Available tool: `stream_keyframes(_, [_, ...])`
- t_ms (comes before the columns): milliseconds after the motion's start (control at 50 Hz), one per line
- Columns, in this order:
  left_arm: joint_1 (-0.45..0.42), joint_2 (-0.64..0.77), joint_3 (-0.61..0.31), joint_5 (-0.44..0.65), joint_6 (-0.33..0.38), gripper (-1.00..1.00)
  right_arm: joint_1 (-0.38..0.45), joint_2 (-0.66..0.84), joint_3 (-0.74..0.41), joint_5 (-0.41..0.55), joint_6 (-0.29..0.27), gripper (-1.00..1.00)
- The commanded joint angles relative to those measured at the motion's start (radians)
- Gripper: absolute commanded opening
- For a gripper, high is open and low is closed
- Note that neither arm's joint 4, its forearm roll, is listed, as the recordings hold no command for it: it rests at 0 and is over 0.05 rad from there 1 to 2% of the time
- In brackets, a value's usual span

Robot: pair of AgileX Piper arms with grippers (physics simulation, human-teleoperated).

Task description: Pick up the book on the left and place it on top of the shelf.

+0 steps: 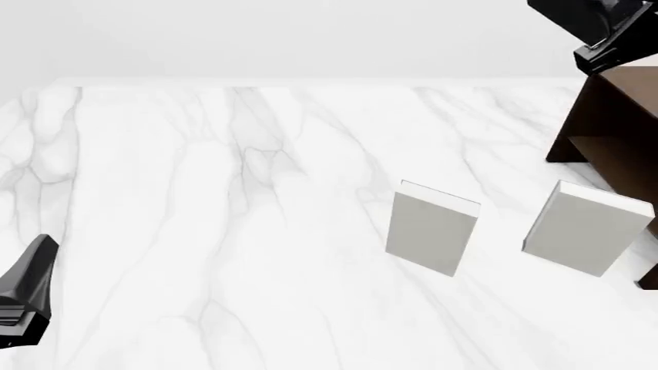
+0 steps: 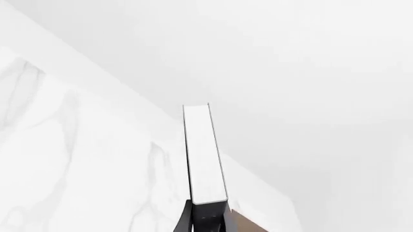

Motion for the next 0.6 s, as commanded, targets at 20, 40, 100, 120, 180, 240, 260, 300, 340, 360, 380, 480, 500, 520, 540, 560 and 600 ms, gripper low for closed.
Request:
stream_keyframes(20, [0.000,0.000,0.000,0.000,0.000,1.00,-0.052,-0.029,-0.006,-0.004,-0.032,-1.00])
stream_keyframes(40, [0.000,0.000,0.000,0.000,0.000,1.00,-0.055,-0.031,-0.006,-0.001,-0.033,-1.00])
stream_keyframes(100, [0.000,0.000,0.000,0.000,0.000,1.00,-0.068,-0.037,-0.002,0.002,-0.050,-1.00])
stream_keyframes(120, [0.000,0.000,0.000,0.000,0.000,1.00,-0.073,-0.037,-0.003,0.003,-0.050,-1.00])
stream_keyframes(180, [0.000,0.000,0.000,0.000,0.000,1.00,-0.085,-0.035,0.001,0.002,-0.060,-1.00])
stream_keyframes(240, [0.000,0.000,0.000,0.000,0.000,1.00,-0.093,-0.028,-0.008,0.007,-0.078,-1.00])
stream_keyframes(260, [0.000,0.000,0.000,0.000,0.000,1.00,-0.096,-0.027,-0.011,0.010,-0.079,-1.00])
stream_keyframes(300, [0.000,0.000,0.000,0.000,0.000,1.00,-0.105,-0.026,-0.009,0.012,-0.087,-1.00])
stream_keyframes(340, [0.000,0.000,0.000,0.000,0.000,1.00,-0.116,-0.026,-0.006,0.012,-0.091,-1.00])
stream_keyframes(360, [0.000,0.000,0.000,0.000,0.000,1.00,-0.122,-0.026,-0.004,0.009,-0.093,-1.00])
stream_keyframes(380, [0.000,0.000,0.000,0.000,0.000,1.00,-0.135,-0.027,0.005,0.002,-0.096,-1.00])
stream_keyframes(480, [0.000,0.000,0.000,0.000,0.000,1.00,-0.156,-0.026,0.040,-0.026,-0.115,-1.00])
stream_keyframes(500, [0.000,0.000,0.000,0.000,0.000,1.00,-0.161,-0.026,0.043,-0.031,-0.119,-1.00])
stream_keyframes(520, [0.000,0.000,0.000,0.000,0.000,1.00,-0.164,-0.025,0.044,-0.031,-0.117,-1.00])
stream_keyframes(540, [0.000,0.000,0.000,0.000,0.000,1.00,-0.170,-0.025,0.046,-0.033,-0.119,-1.00])
stream_keyframes(560, [0.000,0.000,0.000,0.000,0.000,1.00,-0.174,-0.026,0.047,-0.034,-0.123,-1.00])
stream_keyframes(600, [0.000,0.000,0.000,0.000,0.000,1.00,-0.180,-0.028,0.042,-0.029,-0.125,-1.00])
